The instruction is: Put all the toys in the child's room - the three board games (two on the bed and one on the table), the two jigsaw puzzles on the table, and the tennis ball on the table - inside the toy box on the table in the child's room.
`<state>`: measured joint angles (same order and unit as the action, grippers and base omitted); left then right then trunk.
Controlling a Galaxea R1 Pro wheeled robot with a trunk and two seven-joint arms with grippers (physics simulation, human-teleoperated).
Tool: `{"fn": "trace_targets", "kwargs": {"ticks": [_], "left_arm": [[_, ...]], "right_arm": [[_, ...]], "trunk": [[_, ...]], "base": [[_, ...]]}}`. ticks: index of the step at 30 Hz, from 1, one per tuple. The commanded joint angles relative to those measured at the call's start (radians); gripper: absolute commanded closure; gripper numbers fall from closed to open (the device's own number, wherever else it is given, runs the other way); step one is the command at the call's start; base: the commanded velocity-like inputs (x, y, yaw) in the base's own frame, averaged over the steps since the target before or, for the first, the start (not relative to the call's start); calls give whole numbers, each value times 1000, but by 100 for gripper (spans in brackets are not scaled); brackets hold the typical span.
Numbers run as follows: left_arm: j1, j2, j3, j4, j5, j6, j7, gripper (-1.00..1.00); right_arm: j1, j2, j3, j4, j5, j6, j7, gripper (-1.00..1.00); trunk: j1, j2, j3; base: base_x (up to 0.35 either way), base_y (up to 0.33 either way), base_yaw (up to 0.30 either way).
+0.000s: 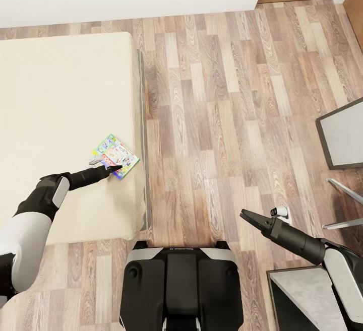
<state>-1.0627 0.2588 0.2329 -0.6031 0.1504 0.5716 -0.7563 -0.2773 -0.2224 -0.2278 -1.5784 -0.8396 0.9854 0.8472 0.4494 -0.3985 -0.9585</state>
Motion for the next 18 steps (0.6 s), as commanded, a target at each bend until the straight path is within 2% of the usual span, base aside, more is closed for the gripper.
{"fn": "trace_targets", "kwargs": {"ticks": [1,18], "left_arm": [[0,0,2,1,3,7,-7,-100],[0,2,0,2,3,8,-18,-100]], "right_arm": [[0,0,-1,0,2,4,4,-100],[0,0,2,0,2,4,4,-100]], "trunk": [[1,-1,-1],[1,-1,-1]], "base": [[0,0,0],[0,0,0]]}}
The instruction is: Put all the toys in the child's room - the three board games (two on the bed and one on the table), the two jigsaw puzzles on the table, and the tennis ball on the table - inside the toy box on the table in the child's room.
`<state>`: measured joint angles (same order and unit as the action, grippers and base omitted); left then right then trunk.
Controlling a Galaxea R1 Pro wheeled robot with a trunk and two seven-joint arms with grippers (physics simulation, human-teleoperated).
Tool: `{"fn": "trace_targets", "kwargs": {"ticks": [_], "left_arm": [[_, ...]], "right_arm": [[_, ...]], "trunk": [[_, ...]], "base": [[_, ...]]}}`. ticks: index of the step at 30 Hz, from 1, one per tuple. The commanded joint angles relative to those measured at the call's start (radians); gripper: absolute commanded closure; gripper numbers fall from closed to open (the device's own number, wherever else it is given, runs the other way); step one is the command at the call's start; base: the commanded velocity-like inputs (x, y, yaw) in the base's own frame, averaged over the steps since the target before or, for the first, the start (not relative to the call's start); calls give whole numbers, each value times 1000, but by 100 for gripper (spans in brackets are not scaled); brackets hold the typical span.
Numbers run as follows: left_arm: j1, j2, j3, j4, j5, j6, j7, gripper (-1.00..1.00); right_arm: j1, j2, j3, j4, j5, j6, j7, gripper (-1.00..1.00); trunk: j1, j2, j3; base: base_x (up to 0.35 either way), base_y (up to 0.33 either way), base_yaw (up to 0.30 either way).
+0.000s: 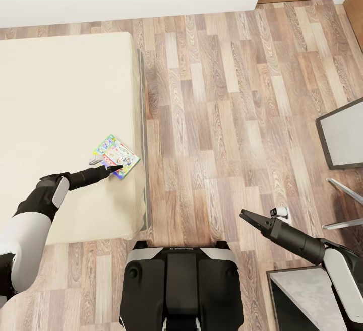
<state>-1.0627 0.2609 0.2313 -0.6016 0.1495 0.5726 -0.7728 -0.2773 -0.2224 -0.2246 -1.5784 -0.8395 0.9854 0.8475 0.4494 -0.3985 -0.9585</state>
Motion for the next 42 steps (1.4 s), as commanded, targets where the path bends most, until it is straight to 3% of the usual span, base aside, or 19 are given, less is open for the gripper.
{"fn": "trace_targets", "kwargs": {"ticks": [1,42], "left_arm": [[0,0,2,0,4,6,-2,-100],[0,-1,19,11,5,6,-6,-100]], "right_arm": [[0,0,0,0,2,4,3,-100],[0,0,-3,0,2,4,4,-100]], "trunk": [[1,-1,-1],[1,-1,-1]], "base": [[0,0,0],[0,0,0]]}}
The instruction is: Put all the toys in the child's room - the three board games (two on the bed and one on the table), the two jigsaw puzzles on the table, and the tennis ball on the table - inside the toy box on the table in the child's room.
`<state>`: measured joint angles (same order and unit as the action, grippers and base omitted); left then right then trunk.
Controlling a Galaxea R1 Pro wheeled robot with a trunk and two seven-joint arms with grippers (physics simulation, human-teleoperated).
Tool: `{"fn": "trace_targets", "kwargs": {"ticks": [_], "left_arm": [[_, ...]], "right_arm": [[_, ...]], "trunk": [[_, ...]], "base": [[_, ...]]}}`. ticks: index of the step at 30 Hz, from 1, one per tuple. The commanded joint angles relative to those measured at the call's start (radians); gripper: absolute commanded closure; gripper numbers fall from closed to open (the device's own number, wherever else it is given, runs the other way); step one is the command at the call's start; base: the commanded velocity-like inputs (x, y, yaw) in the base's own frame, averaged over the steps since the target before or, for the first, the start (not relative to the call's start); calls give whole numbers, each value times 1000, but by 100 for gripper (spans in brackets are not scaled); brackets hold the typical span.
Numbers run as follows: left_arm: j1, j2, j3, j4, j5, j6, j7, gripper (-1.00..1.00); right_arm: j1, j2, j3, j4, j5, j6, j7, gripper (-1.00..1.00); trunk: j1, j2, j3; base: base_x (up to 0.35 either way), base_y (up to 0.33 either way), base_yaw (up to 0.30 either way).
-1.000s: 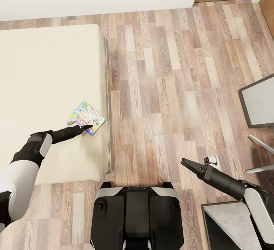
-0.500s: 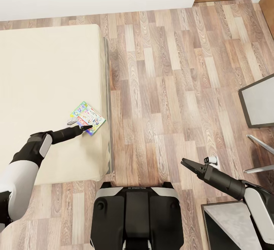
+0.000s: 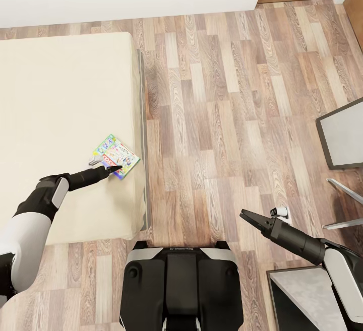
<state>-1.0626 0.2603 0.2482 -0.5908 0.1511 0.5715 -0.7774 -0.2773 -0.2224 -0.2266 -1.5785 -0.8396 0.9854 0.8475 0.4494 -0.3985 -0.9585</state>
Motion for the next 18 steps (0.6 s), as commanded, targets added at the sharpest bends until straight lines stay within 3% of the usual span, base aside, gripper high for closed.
{"fn": "trace_targets", "kwargs": {"ticks": [1,18], "left_arm": [[0,0,5,0,4,7,-2,-100],[0,-1,11,0,4,7,-4,-100]], "right_arm": [[0,0,-1,0,2,4,4,-100],[0,0,-2,0,2,4,4,-100]], "trunk": [[1,-1,-1],[1,-1,-1]], "base": [[0,0,0],[0,0,0]]}}
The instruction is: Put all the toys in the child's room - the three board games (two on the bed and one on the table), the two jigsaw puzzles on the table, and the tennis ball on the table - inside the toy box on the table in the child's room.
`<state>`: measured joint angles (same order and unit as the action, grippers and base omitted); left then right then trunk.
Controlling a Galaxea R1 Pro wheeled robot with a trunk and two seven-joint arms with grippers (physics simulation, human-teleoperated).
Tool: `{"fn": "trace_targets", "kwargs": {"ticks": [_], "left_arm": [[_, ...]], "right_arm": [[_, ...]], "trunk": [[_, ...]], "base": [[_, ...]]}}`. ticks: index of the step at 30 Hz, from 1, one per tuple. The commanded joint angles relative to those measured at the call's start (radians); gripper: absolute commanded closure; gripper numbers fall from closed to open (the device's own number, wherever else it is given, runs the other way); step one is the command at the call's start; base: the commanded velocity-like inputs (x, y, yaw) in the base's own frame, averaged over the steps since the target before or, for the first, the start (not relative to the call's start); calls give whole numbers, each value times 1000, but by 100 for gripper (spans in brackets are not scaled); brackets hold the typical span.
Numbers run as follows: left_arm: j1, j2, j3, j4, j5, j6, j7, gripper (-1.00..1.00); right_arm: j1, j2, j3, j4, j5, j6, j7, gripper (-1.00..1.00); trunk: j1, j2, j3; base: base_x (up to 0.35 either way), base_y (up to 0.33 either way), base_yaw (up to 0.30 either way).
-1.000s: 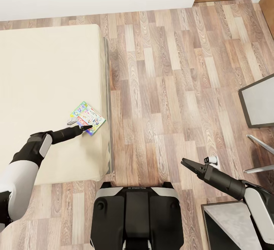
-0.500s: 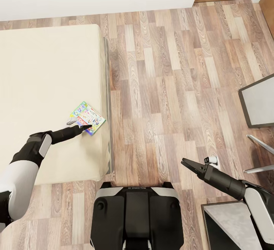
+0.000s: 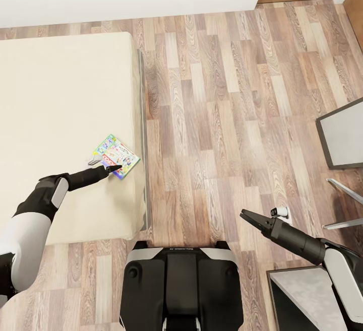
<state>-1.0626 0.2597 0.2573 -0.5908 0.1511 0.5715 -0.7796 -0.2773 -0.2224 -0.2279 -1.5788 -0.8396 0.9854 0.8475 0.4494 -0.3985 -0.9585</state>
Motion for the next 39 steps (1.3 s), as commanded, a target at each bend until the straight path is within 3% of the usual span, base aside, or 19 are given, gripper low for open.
{"fn": "trace_targets", "kwargs": {"ticks": [1,39], "left_arm": [[0,0,2,0,4,7,-2,-100],[0,-2,2,0,24,16,-3,-100]], "right_arm": [[0,0,0,0,2,4,4,-100],[0,0,0,0,2,4,4,-100]], "trunk": [[1,-1,-1],[1,-1,-1]], "base": [[0,0,0],[0,0,0]]}}
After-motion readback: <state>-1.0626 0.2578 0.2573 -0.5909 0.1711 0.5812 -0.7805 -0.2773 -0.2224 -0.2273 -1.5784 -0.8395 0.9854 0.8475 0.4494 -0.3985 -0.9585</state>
